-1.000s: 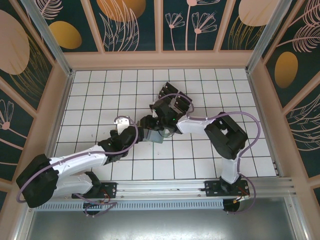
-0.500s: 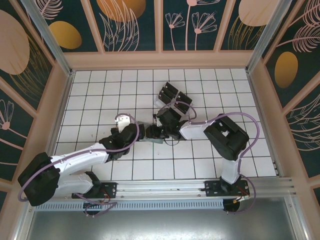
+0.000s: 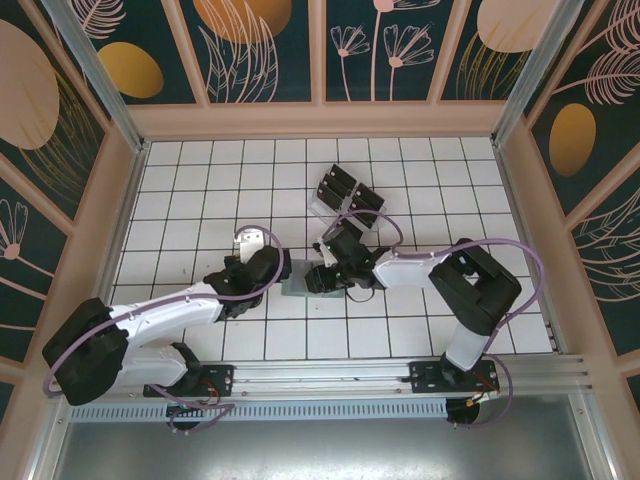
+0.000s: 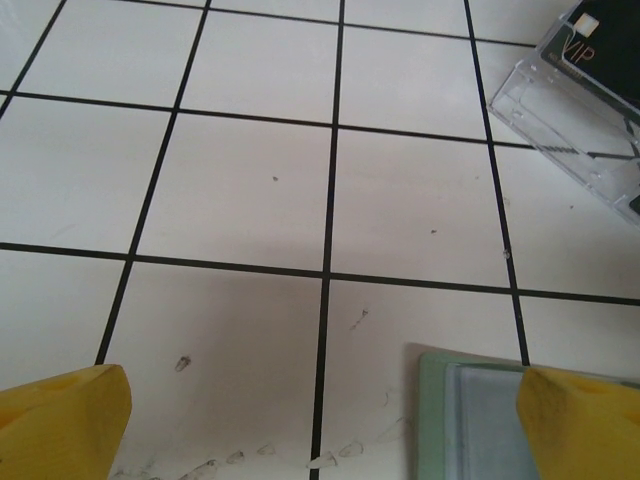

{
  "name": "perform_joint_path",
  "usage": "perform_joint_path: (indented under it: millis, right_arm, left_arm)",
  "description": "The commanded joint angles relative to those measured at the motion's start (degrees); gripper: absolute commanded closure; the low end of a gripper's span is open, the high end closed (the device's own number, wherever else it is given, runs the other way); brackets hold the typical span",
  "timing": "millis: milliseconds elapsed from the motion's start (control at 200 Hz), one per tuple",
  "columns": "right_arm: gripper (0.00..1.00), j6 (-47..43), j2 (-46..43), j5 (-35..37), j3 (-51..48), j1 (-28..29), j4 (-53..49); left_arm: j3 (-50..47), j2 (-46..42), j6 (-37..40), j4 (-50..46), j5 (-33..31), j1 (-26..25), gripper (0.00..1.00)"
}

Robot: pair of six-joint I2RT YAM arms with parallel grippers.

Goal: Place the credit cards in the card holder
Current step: Move the card holder to the center of the table.

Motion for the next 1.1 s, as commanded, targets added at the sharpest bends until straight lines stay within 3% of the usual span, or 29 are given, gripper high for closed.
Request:
perform_joint_path:
  millis: [0, 130, 265, 505, 746, 1096]
  right_arm:
    - [0.62, -1.8, -2.5, -1.1, 4.5, -0.2, -7.4]
    - [0.62, -1.1, -6.0, 1.6, 9.5, -2.7, -10.0]
    - [0.62, -2.5, -8.7, 10.5, 13.2, -7.6, -14.2]
    - [0.62, -9.3, -6.2, 22.5, 18.8, -13.3, -19.3]
    - [0.64, -13.5, 0.7, 26.6, 24.0, -14.6, -21.9]
    - [0.65, -14.7, 6.5, 29.0, 25.7, -13.5, -22.8]
  left_arm:
    - [1.4, 1.5, 0.2, 0.2, 1.5, 0.3, 0.01]
    - [0.6, 1.5, -1.2, 1.1, 3.2, 0.3, 0.01]
    - [-0.6, 0.9, -2.0, 2.7, 6.0, 1.1, 0.01]
    - [0.3, 1.9, 0.8, 5.6, 16.4, 8.9, 0.02]
    - [3.7, 6.6, 2.6, 6.1, 21.5, 11.7, 0.01]
    - [2.5, 6.4, 2.2, 7.2, 22.0, 12.7, 0.02]
